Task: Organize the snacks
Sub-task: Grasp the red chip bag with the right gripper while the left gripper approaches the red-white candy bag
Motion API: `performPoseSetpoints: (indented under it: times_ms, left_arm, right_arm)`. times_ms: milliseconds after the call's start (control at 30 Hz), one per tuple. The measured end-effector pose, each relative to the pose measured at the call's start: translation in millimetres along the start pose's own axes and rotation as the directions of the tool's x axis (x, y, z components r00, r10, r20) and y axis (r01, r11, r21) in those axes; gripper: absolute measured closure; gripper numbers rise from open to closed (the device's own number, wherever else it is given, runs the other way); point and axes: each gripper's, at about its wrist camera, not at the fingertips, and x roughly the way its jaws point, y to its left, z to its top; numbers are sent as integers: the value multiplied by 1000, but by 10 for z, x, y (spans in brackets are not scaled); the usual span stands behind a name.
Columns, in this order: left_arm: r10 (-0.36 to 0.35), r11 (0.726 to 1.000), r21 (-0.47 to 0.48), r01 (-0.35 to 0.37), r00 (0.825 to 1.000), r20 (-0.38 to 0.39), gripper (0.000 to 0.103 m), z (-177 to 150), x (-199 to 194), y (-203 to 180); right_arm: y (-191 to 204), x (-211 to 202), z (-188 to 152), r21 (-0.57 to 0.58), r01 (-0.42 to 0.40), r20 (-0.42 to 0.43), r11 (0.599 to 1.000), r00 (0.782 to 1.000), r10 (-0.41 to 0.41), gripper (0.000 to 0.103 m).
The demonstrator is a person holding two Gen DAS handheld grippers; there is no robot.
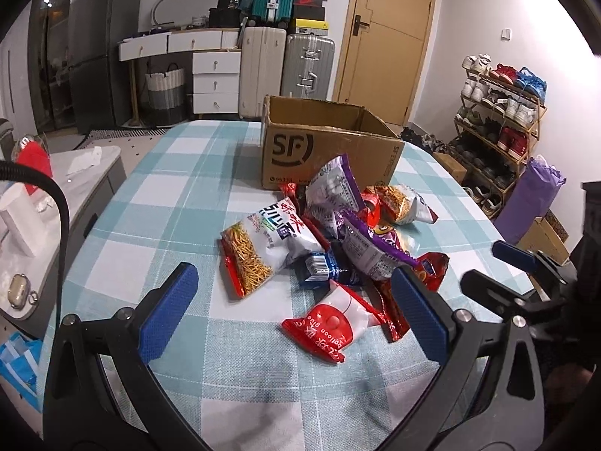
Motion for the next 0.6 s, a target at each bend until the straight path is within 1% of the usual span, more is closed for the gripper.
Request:
performPoseSetpoints:
  times_ms: [167, 233, 367, 433, 467, 533, 600]
  left_arm:
    - [-15, 1000, 10, 15, 1000, -22, 0, -52, 166, 27]
    - [-17, 1000, 8, 17, 999, -37, 0, -79, 215, 38]
    - [-23, 1000, -1, 23, 998, -63, 0, -125, 329, 62]
    - [-25, 1000, -10, 24, 997, -77, 1, -141, 393, 80]
    - [-28, 1000, -14, 27, 996, -84, 0, -151, 432, 92]
    - [-27, 999, -22, 25, 995, -95, 1, -157, 505, 115]
    - [-29, 999, -29, 27, 994, -103, 1, -151, 575, 133]
  right_arm:
    - [-61, 263, 1, -23, -32, -61, 999, 998, 30, 0]
    - [-112, 394, -7, -3, -71, -99, 997, 993, 70, 0]
    - [-121, 600, -14, -3, -95, -152, 995, 984, 94, 2]
    - [-98, 678, -16, -10, -112, -175, 994, 979, 108, 12]
    - [-92, 738, -18, -10, -113, -195, 994, 975, 109, 14]
    - [-61, 797, -35, -4, -132, -221, 991, 967, 128, 23]
    - [-53, 863, -51, 0, -143, -238, 990, 961, 139, 24]
